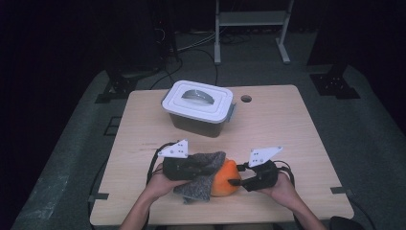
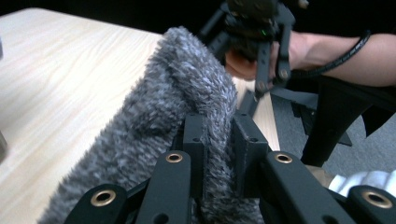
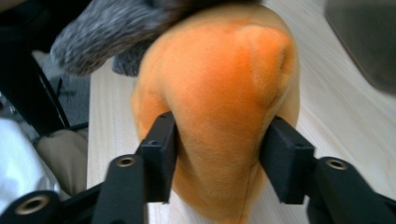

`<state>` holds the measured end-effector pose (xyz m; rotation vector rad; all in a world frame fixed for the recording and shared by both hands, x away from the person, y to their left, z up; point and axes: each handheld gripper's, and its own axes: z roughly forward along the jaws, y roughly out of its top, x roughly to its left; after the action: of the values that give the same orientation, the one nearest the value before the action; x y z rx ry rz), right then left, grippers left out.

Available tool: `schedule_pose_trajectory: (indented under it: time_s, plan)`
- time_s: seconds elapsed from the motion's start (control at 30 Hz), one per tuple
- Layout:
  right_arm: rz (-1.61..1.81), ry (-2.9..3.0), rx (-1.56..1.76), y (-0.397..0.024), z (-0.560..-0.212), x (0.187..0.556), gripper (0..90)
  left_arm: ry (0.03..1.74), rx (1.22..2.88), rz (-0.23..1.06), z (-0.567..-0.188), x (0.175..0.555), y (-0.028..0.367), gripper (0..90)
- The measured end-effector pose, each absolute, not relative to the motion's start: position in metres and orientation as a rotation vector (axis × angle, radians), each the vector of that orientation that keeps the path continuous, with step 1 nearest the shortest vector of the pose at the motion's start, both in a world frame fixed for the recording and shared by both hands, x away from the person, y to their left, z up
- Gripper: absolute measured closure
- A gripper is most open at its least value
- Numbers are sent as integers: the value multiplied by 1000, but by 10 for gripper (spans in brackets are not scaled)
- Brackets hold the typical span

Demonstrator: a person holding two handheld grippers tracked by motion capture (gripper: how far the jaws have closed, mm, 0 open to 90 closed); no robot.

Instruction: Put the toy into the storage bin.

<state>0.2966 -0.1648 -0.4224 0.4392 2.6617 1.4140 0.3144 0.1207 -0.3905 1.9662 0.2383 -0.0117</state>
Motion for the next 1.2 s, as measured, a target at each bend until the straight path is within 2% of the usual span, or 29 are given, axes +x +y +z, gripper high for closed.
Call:
schedule_pose_trajectory:
  time_s: [0.13, 0.27, 0.43, 0.5, 0.57, 0.63, 0.73, 0.83, 1.0, 1.2]
  plan:
    - [1335, 2639, 276, -157, -421, 288, 565, 249, 1962, -17, -389, 315, 121, 778]
    - [1309, 2646, 325, -165, -421, 294, 560, 268, 2008, -14, -395, 316, 122, 778]
    - [1372, 2708, 499, -167, -421, 301, 366, 270, 2005, -63, -399, 315, 123, 775]
    - [1390, 2720, 515, -166, -421, 301, 319, 257, 2007, -77, -399, 313, 120, 775]
    - [1400, 2728, 532, -164, -422, 301, 315, 232, 2013, -98, -399, 311, 116, 775]
    - [1387, 2712, 522, -163, -423, 301, 343, 218, 2013, -112, -398, 309, 112, 774]
    - [1383, 2676, 469, -163, -424, 297, 469, 199, 2008, -109, -394, 308, 110, 774]
    - [1398, 2644, 393, -160, -422, 290, 536, 202, 1972, -94, -386, 308, 112, 774]
    - [1321, 2616, 223, -152, -420, 281, 550, 233, 1955, -112, -390, 310, 113, 773]
    - [1339, 2632, 291, -164, -421, 292, 544, 267, 1994, -86, -395, 316, 123, 776]
